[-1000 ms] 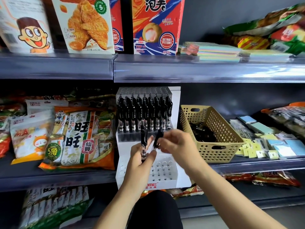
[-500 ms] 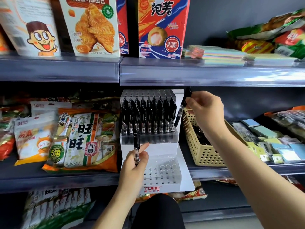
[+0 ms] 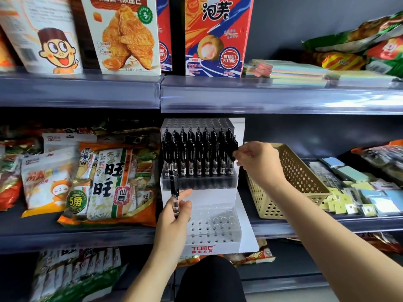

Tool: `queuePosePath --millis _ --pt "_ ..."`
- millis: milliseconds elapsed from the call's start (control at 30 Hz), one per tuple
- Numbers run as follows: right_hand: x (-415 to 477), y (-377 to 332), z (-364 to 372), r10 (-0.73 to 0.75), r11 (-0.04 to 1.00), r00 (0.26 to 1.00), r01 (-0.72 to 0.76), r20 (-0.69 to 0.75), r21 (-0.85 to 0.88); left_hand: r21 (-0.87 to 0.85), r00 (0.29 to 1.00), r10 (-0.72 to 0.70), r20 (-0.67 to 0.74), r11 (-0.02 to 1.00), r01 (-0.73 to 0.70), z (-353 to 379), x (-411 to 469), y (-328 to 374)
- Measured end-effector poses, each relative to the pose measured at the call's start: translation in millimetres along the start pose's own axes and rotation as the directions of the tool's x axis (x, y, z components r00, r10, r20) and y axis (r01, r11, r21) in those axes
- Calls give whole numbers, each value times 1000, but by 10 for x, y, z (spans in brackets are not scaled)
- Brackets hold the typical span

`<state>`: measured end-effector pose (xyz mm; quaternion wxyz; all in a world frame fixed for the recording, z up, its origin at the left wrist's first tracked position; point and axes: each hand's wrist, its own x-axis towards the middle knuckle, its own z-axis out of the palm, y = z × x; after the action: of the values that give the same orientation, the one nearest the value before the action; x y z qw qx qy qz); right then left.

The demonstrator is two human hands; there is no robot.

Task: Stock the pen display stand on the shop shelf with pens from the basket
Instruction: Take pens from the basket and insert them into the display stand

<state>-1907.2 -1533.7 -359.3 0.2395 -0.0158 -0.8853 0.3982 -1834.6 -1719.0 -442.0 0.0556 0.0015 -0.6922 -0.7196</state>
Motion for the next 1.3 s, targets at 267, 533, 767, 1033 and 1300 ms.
queuePosePath --millis 267,533,767,1033,1300 --pt "-243 -67 5 52 998 995 -48 -85 48 32 999 -24 -34 999 25 -7 25 -51" --pt "-826 -244 309 -17 961 886 -114 463 254 257 1000 1 24 966 -8 72 -84 -32" --pt "-868 -284 387 -4 907 877 -199 481 371 416 984 136 116 893 -173 -61 -95 -173" --pt "-713 -385 412 21 893 973 -121 230 433 464 988 78 -131 886 -8 -585 -54 -385" --pt "-602 -497 761 -18 956 985 -33 170 290 146 868 -488 -93 856 497 -678 -43 -517"
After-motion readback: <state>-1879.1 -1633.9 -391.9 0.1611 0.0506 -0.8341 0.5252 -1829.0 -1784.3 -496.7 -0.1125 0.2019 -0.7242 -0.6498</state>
